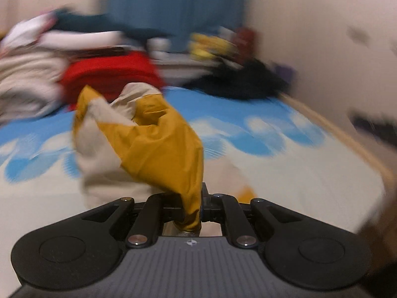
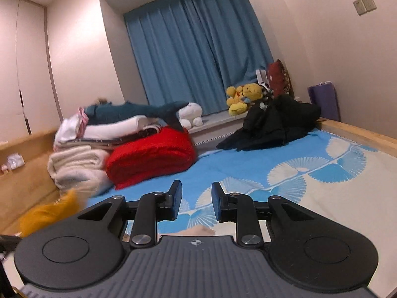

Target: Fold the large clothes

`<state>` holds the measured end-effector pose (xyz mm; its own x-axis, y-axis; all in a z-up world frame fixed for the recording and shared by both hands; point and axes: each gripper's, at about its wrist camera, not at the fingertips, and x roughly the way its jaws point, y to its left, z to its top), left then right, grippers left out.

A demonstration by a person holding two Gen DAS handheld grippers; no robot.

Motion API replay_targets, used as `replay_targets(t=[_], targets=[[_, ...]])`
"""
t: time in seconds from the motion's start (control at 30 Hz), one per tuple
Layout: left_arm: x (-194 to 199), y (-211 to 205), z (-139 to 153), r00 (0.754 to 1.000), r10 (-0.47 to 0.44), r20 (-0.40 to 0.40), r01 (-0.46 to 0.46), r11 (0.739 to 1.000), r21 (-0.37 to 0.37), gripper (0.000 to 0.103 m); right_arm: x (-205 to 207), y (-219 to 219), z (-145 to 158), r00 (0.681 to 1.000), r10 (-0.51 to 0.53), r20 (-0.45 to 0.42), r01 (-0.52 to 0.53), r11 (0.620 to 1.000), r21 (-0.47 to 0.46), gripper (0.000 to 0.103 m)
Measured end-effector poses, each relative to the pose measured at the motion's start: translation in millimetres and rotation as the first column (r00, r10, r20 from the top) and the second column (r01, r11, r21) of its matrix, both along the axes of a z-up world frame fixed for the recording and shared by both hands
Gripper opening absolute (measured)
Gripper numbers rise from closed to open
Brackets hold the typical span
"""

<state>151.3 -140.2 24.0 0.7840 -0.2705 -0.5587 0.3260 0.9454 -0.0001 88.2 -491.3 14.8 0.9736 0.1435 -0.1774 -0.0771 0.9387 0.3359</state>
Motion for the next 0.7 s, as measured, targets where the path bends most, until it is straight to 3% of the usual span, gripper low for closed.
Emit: replay_targets(t=[0.1,0.2,0.27,0.3,0.33,0.4,0.5,0.57,0.63,0.7], targets=[[-2.6,-75.8,-44.1,0.99,-0.124,-0.065,0.128,0.99,0.066,0.009,-1.6,-12.2,-3.5,1.0,0.016,-0.004,-0.015,1.0,0.017,0.027],[-2.4,-129.7,-108.1,0.955,-0.223,-0.194,0.251,0.958,0.136,0.011,3.4,-23.9,-9.6,0.999,0.023,-0.047,-0.021,0.999,0.045,0.028],[-6.8,-152.8,-143.4,0.909,-0.309,-0.28,0.363,0.917,0.167,0.021,7.9,-29.9,-17.0,0.994,0.048,-0.099,-0.039,0.995,0.088,0.028],[-7.9,-157.2,-153.0,0.886,-0.348,-0.307,0.41,0.897,0.165,0.035,10.9,-31.2,-19.8,0.991,0.061,-0.121,-0.049,0.994,0.103,0.028],[-9.5,-157.5,-155.4,0.869,-0.38,-0.317,0.442,0.884,0.153,0.045,13.7,-30.0,-25.1,0.984,0.084,-0.157,-0.065,0.99,0.122,0.028],[-5.1,-140.4,-145.0,0.856,-0.41,-0.317,0.456,0.886,0.085,0.051,20.7,-27.0,-36.1,0.972,0.119,-0.204,-0.089,0.985,0.151,0.03],[-0.6,-95.9,-107.4,0.864,-0.424,-0.272,0.425,0.903,-0.057,0.065,39.3,-10.7,-51.6,0.934,0.182,-0.308,-0.136,0.977,0.165,0.036],[-1.4,-63.2,-83.9,0.872,-0.433,-0.229,0.416,0.901,-0.121,0.065,48.5,3.7,-60.1,0.913,0.209,-0.349,-0.159,0.973,0.165,0.037],[-1.1,-29.4,-70.9,0.894,-0.407,-0.187,0.391,0.913,-0.117,0.066,58.6,16.9,-70.8,0.883,0.227,-0.41,-0.176,0.971,0.159,0.039],[2.3,-1.3,-69.7,0.917,-0.363,-0.164,0.359,0.932,-0.057,0.066,68.8,31.3,-84.2,0.846,0.215,-0.489,-0.178,0.977,0.121,0.039]])
